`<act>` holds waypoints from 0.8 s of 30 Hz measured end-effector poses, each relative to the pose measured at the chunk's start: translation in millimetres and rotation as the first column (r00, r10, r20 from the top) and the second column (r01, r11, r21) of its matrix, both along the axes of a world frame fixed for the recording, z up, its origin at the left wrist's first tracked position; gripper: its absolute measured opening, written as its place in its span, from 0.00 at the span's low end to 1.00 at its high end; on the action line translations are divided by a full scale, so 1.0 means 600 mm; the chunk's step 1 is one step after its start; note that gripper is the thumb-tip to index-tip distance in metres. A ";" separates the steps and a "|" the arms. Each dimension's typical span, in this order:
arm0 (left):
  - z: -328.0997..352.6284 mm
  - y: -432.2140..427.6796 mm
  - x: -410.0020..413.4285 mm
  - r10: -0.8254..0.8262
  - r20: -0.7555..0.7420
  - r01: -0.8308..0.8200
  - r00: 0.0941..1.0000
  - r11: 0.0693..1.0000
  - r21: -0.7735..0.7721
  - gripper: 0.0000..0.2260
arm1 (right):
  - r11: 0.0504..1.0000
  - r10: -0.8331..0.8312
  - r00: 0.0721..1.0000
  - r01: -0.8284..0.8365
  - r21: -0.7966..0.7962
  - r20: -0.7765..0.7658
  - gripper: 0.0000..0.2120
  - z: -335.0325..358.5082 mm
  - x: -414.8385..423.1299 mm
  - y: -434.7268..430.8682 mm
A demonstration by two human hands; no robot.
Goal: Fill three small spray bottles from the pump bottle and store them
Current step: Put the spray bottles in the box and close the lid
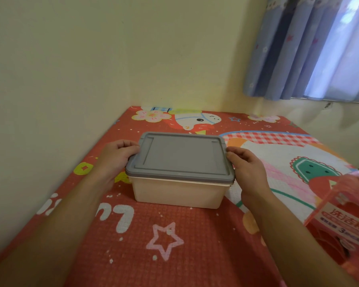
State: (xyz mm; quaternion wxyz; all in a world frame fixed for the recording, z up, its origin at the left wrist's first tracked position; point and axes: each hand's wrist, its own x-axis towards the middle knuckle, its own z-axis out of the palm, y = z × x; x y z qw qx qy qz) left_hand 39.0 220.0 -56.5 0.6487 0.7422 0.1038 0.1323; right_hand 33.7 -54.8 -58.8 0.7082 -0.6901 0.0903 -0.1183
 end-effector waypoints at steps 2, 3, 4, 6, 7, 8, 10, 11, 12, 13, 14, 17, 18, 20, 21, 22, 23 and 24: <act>-0.004 -0.003 -0.002 0.011 0.008 -0.011 1.000 1.000 -0.008 0.04 | 1.000 0.005 1.000 -0.005 -0.007 -0.004 0.08 -0.005 -0.001 0.000; -0.006 -0.003 -0.002 0.013 0.009 -0.013 1.000 1.000 -0.022 0.04 | 1.000 0.009 1.000 -0.009 -0.003 -0.003 0.07 -0.007 -0.001 0.001; -0.007 -0.003 -0.002 0.011 0.010 -0.011 1.000 0.999 -0.035 0.04 | 1.000 0.011 1.000 -0.011 0.001 -0.002 0.07 -0.009 -0.001 0.001; -0.008 -0.002 0.000 -0.005 0.004 0.005 1.000 0.999 -0.037 0.04 | 1.000 0.008 1.000 -0.008 0.007 -0.005 0.07 -0.013 0.000 -0.001; -0.008 -0.001 -0.001 -0.009 0.000 0.009 1.000 0.999 -0.032 0.04 | 1.000 0.010 1.000 -0.010 0.012 -0.006 0.07 -0.013 0.000 0.000; -0.008 0.000 0.000 -0.011 -0.002 0.011 1.000 0.999 -0.033 0.04 | 1.000 0.013 1.000 -0.013 0.017 -0.003 0.07 -0.013 0.000 -0.001; -0.009 0.000 0.000 -0.012 0.000 0.012 1.000 0.998 -0.056 0.04 | 0.999 0.018 1.000 -0.018 0.037 -0.002 0.07 -0.011 0.000 0.001; -0.011 -0.001 -0.002 -0.005 0.006 0.005 1.000 0.997 -0.072 0.03 | 0.999 0.020 1.000 -0.019 0.051 -0.006 0.07 -0.014 -0.001 0.000; -0.013 -0.002 -0.003 0.012 0.018 -0.010 1.000 0.996 -0.087 0.03 | 0.998 0.022 1.000 -0.021 0.065 -0.007 0.07 -0.015 -0.001 0.000; -0.017 -0.004 -0.006 0.034 0.042 -0.030 0.999 0.994 -0.104 0.01 | 0.997 0.024 1.000 -0.024 0.077 -0.008 0.07 -0.017 -0.003 0.001; -0.021 -0.006 -0.011 0.066 0.060 -0.057 0.996 0.990 -0.128 0.01 | 0.995 0.033 0.999 -0.031 0.091 -0.011 0.08 -0.020 -0.005 0.000; -0.038 -0.020 -0.034 0.116 0.055 -0.096 0.992 0.955 -0.281 0.13 | 0.986 0.071 0.996 -0.062 0.152 -0.053 0.15 -0.041 -0.018 -0.001; -0.041 -0.024 -0.042 0.084 0.026 -0.070 0.996 0.936 -0.344 0.15 | 0.982 0.090 0.993 -0.076 0.171 -0.077 0.16 -0.050 -0.023 0.000; -0.043 -0.035 -0.054 -0.018 -0.032 0.002 0.999 0.896 -0.445 0.17 | 0.973 0.142 0.985 -0.120 0.199 -0.100 0.20 -0.063 -0.030 0.004; -0.042 -0.040 -0.059 -0.070 -0.034 0.045 0.997 0.879 -0.474 0.19 | 0.968 0.156 0.983 -0.134 0.212 -0.095 0.21 -0.066 -0.033 0.007; -0.042 -0.043 -0.062 -0.096 -0.022 0.073 0.995 0.871 -0.486 0.19 | 0.963 0.169 0.983 -0.149 0.225 -0.075 0.21 -0.066 -0.035 0.010; -0.043 -0.045 -0.064 -0.100 -0.003 0.086 0.995 0.866 -0.493 0.19 | 0.958 0.174 0.983 -0.157 0.239 -0.052 0.21 -0.065 -0.036 0.013; -0.042 -0.047 -0.066 -0.090 0.021 0.088 0.996 0.860 -0.503 0.17 | 0.953 0.183 0.983 -0.171 0.251 -0.026 0.21 -0.063 -0.039 0.015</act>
